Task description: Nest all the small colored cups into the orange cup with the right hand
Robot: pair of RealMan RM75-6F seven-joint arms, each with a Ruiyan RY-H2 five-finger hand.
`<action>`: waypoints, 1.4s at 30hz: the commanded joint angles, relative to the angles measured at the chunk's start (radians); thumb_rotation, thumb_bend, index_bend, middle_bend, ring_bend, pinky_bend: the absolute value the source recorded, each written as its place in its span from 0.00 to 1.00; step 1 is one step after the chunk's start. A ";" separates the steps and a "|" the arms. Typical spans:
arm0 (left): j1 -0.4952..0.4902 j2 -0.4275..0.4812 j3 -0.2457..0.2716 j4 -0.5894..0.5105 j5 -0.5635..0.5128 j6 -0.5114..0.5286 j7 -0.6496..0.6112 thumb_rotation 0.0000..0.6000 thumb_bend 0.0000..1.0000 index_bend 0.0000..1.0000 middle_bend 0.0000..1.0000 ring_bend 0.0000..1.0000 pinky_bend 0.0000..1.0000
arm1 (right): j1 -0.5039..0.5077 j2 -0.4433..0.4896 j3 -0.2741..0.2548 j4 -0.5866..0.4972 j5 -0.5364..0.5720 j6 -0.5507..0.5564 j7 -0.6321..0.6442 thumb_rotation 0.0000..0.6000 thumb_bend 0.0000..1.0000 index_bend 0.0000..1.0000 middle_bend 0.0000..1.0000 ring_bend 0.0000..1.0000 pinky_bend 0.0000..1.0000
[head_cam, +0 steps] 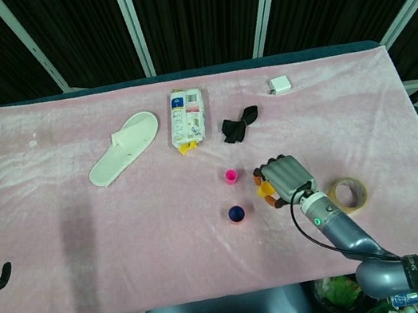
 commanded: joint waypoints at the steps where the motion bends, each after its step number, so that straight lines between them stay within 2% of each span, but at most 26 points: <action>1: 0.000 0.001 0.000 0.000 0.000 0.000 -0.002 1.00 0.34 0.09 0.06 0.00 0.01 | 0.031 -0.031 0.010 -0.020 0.022 0.009 -0.021 1.00 0.42 0.48 0.54 0.32 0.29; 7: -0.001 0.004 -0.002 -0.001 -0.004 -0.004 -0.007 1.00 0.34 0.09 0.06 0.00 0.01 | 0.076 -0.110 -0.002 -0.002 0.050 0.022 -0.048 1.00 0.42 0.48 0.54 0.32 0.29; 16: -0.001 0.004 -0.001 0.000 -0.002 -0.004 -0.012 1.00 0.34 0.09 0.06 0.00 0.01 | 0.099 -0.172 -0.021 0.022 0.046 0.046 -0.051 1.00 0.42 0.48 0.54 0.32 0.29; 33: -0.001 0.004 -0.001 0.000 -0.002 -0.004 -0.007 1.00 0.34 0.09 0.06 0.00 0.01 | 0.100 -0.160 -0.067 0.030 0.056 0.051 -0.046 1.00 0.42 0.48 0.53 0.32 0.29; 42: 0.001 0.005 -0.002 -0.001 -0.003 0.001 -0.011 1.00 0.34 0.09 0.06 0.00 0.01 | 0.094 -0.185 -0.078 0.061 0.036 0.041 -0.017 1.00 0.41 0.47 0.51 0.32 0.29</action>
